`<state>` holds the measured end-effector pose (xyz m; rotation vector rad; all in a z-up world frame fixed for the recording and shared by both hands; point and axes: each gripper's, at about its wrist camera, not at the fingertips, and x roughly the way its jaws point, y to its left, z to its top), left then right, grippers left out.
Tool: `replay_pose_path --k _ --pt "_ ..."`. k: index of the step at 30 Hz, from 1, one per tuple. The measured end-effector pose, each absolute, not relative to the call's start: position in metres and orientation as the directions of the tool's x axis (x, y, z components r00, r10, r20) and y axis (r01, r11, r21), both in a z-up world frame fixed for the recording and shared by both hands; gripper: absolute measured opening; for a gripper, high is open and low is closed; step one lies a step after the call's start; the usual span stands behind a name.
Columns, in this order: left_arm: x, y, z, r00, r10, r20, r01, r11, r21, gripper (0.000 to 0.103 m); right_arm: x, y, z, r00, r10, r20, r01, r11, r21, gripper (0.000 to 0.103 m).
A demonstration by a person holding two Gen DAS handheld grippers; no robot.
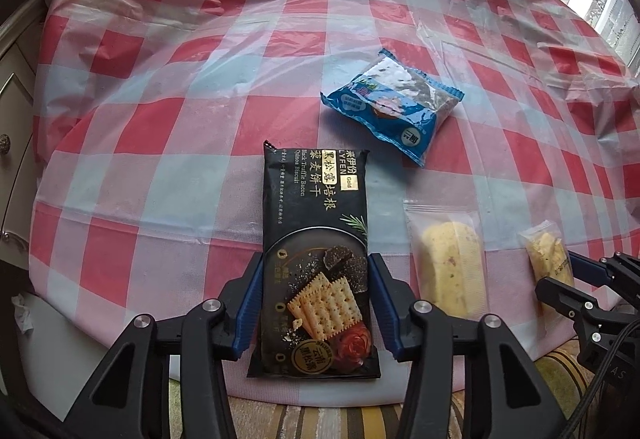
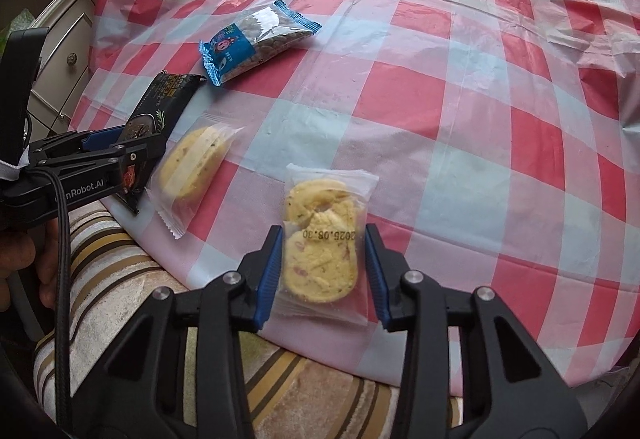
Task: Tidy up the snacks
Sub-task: 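Carry the cracker box and pastry over the white box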
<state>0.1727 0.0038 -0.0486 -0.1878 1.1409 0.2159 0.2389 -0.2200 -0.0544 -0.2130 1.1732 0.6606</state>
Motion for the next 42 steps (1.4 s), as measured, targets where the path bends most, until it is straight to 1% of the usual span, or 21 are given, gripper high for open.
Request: replay_pose_path --k 7,18,23,27,31,36,42 --pt "0.166 0.011 -0.044 0.439 0.077 -0.895 -0.312 0.947 -0.072 0.05 0.236 -0.218 -0.054 0.226 0.386 -0.894 -0.57 0.797 0.2 0.041" --pt "0.165 0.01 -0.032 0.478 0.078 -0.875 -0.313 0.946 -0.086 0.05 0.233 -0.227 -0.048 0.238 0.415 -0.878 -0.565 0.794 0.222 0.04" --pt "0.162 0.005 -0.021 0.494 0.083 -0.865 -0.305 0.949 -0.083 0.05 0.228 -0.236 -0.04 0.26 0.43 -0.865 -0.558 0.798 0.229 0.04" --pt "0.16 -0.006 -0.012 0.502 0.104 -0.859 -0.288 0.956 -0.052 0.05 0.225 -0.245 -0.032 0.28 0.44 -0.853 -0.545 0.805 0.236 0.04" --pt "0.165 -0.033 -0.002 0.514 0.081 -0.854 -0.22 0.975 -0.04 0.05 0.222 -0.261 -0.024 0.3 0.459 -0.836 -0.518 0.814 0.261 0.04" --pt "0.173 -0.081 0.009 0.531 0.036 -0.847 -0.112 0.993 -0.028 0.05 0.219 -0.296 -0.016 0.335 0.454 -0.825 -0.445 0.848 0.286 0.04" --pt "0.178 -0.149 0.018 0.55 -0.042 -0.834 0.059 0.998 -0.012 0.05 0.212 -0.35 -0.013 0.379 0.396 -0.836 -0.343 0.899 0.271 0.04"
